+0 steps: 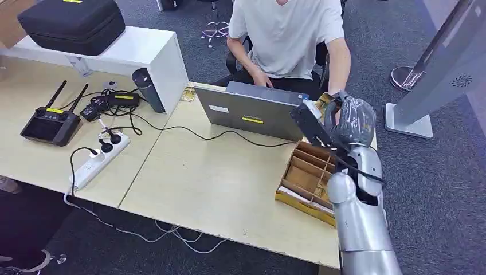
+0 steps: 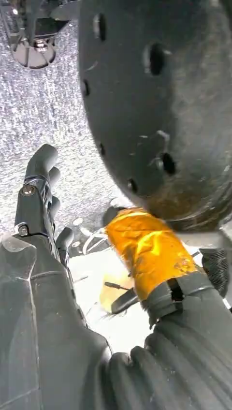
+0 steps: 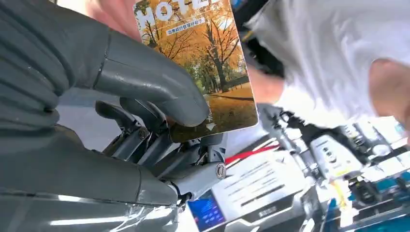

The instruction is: Pass the card to the sensor for recognition and then transmit it.

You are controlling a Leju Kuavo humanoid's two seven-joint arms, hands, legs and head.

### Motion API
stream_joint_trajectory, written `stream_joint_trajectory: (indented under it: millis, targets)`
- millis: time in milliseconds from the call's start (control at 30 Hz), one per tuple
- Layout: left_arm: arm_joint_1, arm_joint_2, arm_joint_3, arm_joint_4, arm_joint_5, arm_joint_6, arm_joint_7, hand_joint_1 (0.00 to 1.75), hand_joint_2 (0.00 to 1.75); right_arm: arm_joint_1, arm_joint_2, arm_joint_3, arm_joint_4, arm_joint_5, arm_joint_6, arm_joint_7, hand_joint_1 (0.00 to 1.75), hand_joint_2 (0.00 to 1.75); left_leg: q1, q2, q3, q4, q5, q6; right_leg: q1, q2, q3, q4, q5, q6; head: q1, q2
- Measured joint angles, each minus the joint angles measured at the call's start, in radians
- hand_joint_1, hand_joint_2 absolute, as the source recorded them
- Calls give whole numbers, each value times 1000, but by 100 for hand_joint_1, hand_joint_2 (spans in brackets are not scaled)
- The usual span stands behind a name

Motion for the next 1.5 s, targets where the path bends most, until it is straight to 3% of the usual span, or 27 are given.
stream_joint_trajectory:
  millis: [267, 433, 467, 533, 667, 833, 1200, 1333, 1500]
  targets:
    - [-14, 16, -31, -5, -27, -6, 8, 0, 175, -208, -15, -84, 322, 175, -113, 152, 175, 175, 0, 0, 0, 0, 0, 0, 0, 0, 0, 0, 0, 0, 0, 0]
    - [-14, 21, -41, -11, -29, -10, 9, 0, 175, -266, -34, -126, 467, 222, -165, 171, 175, 175, 0, -1, -1, 0, 0, -1, 0, 0, -1, 0, 0, 0, 0, 0]
    - [-15, 22, -47, -11, -29, -11, 9, 0, 175, -274, -37, -132, 491, 224, -168, 171, 0, 175, 0, 0, -1, 0, 0, -1, 0, 0, -1, 0, 0, 0, 0, 0]
    - [-15, 24, -48, -11, -31, -11, 9, 0, 175, -284, -40, -139, 519, 234, -170, 171, 0, 175, 0, 0, -1, 0, 0, -1, 0, 0, -2, 0, 0, 0, 0, 0]
    - [-15, 26, -48, -11, -18, -11, 6, 0, 175, -282, -41, -148, 534, 229, -144, 79, 0, 175, 0, 0, -1, 0, -1, -2, 0, 0, -3, 0, -1, -1, 0, 0]
    - [-12, 29, -48, -11, -14, -18, 2, 0, 175, -276, -68, -193, 533, 207, -126, 45, 0, 175, 0, -1, -2, 0, -1, -2, 0, -1, -2, 0, -1, -1, 0, 0]
    - [-13, 35, -48, -11, -14, -19, -2, 0, 175, -273, -105, -239, 533, 207, -130, 58, 0, 175, 0, 0, -2, 0, -1, -2, 0, 0, -3, 0, 0, -1, 0, 0]
    - [-9, 40, -48, -11, -15, -32, -13, 0, 175, -274, -186, -279, 544, 207, -147, 58, 0, 175, 0, -5, -2, 0, -1, -2, 0, -4, -2, 0, -1, 0, 0, 0]
    - [9, 45, -48, -11, -6, -42, -34, 0, 175, -253, -361, -374, 570, 187, -193, 54, 0, 175, -1, -9, -3, 2, -2, 0, 0, -8, 0, -2, -1, 1, 0, 0]
